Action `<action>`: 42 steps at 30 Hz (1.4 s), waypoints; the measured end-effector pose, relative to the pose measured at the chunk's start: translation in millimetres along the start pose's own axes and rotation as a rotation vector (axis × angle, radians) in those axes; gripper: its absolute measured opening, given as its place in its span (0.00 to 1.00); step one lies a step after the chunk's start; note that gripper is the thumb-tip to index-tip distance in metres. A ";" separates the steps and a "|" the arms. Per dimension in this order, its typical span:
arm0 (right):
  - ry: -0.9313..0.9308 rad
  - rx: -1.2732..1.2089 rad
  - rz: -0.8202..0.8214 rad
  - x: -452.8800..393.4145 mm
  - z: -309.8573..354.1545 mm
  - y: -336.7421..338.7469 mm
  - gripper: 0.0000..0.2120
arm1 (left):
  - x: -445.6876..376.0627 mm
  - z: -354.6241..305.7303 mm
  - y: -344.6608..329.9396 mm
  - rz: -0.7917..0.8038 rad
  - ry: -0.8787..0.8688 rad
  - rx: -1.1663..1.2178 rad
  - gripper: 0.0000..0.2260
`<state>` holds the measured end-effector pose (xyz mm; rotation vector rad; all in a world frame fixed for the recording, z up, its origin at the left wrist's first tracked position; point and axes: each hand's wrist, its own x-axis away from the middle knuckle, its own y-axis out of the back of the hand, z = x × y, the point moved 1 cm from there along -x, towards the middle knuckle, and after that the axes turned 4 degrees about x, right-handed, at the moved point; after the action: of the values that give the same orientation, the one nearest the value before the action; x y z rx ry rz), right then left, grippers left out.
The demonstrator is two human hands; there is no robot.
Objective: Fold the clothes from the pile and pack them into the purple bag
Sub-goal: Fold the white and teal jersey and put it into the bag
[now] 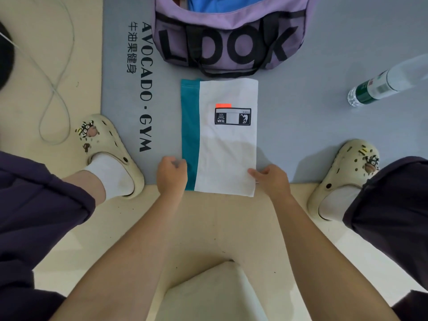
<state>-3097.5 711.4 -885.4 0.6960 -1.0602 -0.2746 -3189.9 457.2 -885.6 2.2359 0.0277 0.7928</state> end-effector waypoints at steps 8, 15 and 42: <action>0.170 -0.117 -0.184 -48.1 63.8 14.9 0.15 | -46.3 -53.1 -19.6 0.115 0.079 -0.049 0.18; 0.337 -0.035 -0.319 -97.0 135.4 41.9 0.15 | -93.8 -91.6 -24.7 0.078 -0.108 -0.080 0.21; 0.753 0.626 -0.376 -85.2 94.4 -12.4 0.30 | -78.1 -27.7 -47.5 0.071 -0.860 -0.652 0.29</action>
<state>-3219.0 709.8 -924.8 1.4292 -0.2644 0.0223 -3258.1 489.6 -944.1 1.7708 -0.6290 -0.1767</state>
